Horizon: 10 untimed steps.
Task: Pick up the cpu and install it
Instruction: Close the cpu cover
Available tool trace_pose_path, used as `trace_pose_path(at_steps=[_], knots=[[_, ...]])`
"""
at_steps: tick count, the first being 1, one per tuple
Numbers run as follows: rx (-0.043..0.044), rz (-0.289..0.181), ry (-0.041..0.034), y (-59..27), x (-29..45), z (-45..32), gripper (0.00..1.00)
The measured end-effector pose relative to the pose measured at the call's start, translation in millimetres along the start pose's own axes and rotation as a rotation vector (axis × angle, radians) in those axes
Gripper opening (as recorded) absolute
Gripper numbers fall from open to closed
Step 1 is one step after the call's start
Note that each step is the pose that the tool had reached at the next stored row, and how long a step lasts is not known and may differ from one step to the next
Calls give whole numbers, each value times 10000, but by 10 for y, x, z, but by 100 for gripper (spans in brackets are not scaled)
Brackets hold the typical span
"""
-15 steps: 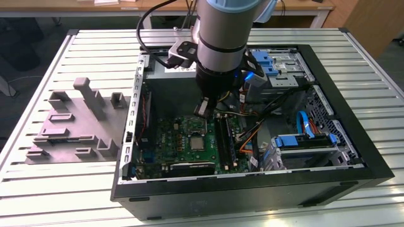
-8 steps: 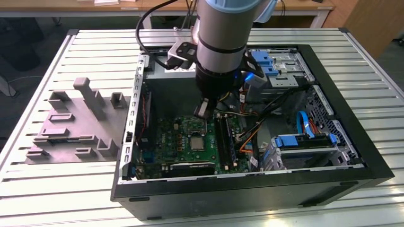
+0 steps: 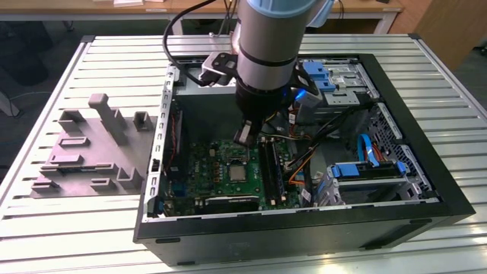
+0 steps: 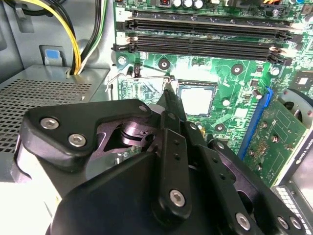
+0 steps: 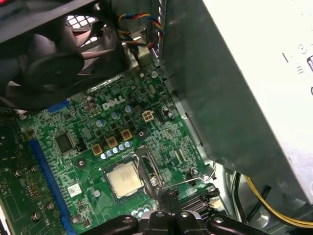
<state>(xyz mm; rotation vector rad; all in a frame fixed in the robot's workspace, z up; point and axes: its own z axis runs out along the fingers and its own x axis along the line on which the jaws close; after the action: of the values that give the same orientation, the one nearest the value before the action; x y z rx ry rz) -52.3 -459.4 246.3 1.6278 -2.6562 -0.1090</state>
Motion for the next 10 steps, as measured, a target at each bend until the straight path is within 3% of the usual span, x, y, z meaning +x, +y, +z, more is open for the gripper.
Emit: trace_pose_path(at_steps=[10], knots=[[-2, -103, 7, -24, 87, -2, 11]])
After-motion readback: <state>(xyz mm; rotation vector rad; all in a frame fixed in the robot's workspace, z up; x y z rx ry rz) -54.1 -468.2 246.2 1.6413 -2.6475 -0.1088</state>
